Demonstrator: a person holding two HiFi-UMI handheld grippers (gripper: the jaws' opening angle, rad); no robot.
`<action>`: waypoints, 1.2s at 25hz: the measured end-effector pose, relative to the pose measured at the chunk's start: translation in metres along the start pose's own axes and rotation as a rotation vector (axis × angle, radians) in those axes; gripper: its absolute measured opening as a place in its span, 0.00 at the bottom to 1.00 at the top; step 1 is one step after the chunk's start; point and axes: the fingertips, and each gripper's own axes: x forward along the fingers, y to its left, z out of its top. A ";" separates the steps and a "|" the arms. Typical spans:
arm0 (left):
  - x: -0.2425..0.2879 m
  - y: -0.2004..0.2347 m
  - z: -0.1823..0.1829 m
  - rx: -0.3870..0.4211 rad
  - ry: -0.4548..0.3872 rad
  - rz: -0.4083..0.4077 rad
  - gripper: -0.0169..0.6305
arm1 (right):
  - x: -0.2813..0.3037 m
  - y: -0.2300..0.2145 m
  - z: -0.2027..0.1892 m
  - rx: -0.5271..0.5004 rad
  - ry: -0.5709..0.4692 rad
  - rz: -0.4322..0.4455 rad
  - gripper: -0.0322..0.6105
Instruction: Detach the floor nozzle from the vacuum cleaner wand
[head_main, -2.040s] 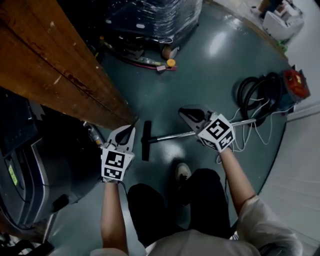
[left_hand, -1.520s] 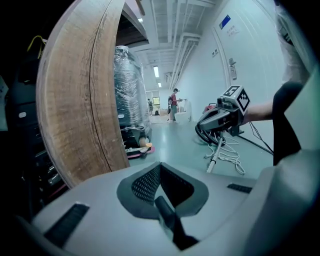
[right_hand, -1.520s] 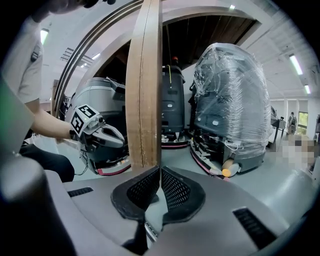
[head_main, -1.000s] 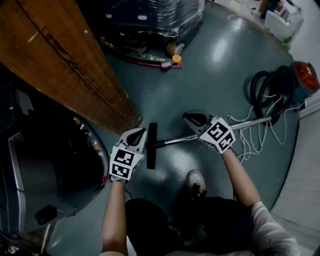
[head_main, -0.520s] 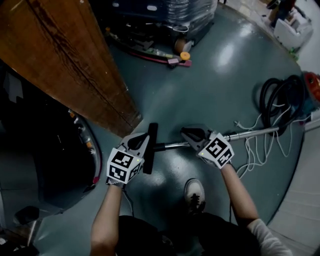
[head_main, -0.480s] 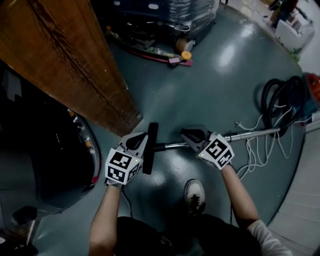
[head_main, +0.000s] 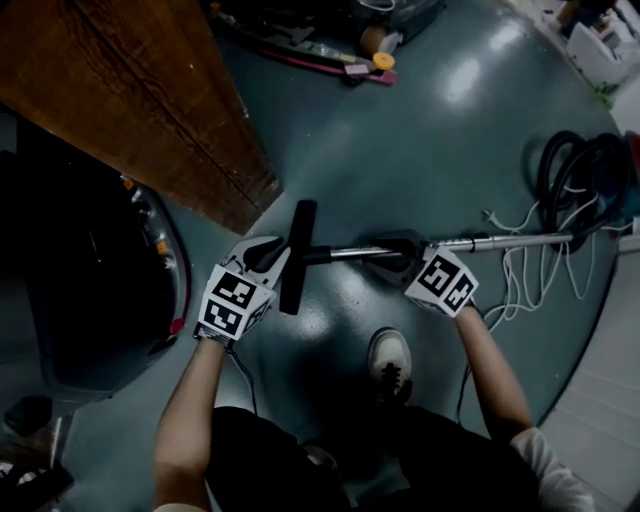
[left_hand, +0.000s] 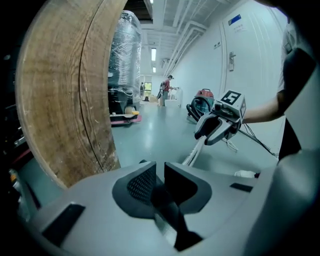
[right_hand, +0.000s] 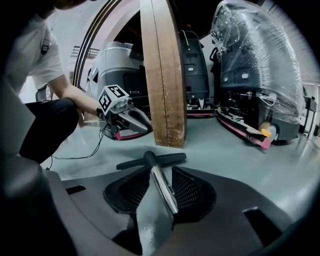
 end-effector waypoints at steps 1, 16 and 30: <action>0.002 -0.001 -0.004 0.019 0.017 -0.010 0.12 | 0.001 0.002 -0.005 -0.010 0.015 0.007 0.29; 0.051 -0.040 -0.061 0.207 0.212 -0.188 0.37 | 0.020 -0.007 -0.045 -0.030 0.119 0.100 0.36; 0.075 -0.044 -0.072 0.294 0.285 -0.209 0.38 | 0.033 -0.014 -0.076 -0.291 0.364 0.205 0.38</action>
